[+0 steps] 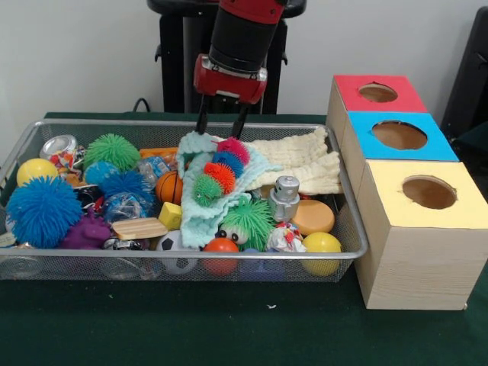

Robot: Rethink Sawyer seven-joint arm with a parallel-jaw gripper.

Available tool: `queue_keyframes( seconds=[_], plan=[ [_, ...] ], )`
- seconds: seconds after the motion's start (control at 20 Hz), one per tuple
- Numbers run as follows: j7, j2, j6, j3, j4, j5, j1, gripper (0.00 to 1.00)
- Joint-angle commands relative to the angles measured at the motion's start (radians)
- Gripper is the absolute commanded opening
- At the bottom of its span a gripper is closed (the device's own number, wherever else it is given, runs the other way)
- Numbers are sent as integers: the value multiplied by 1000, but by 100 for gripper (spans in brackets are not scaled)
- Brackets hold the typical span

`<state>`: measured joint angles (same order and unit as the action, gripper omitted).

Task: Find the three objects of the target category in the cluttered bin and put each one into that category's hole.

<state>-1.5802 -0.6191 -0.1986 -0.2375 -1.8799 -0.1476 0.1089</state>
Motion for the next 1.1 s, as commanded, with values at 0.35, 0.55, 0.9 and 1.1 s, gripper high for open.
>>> queue_keyframes(
  seconds=[0.35,0.55,0.9,1.1],
  plan=[
    [-248,42,123,-40,59,103,-24,100],
    [-241,44,142,-4,42,122,3,100],
    [-224,10,65,22,39,157,-36,100],
    [-244,10,27,11,55,203,-84,100]
  ],
)
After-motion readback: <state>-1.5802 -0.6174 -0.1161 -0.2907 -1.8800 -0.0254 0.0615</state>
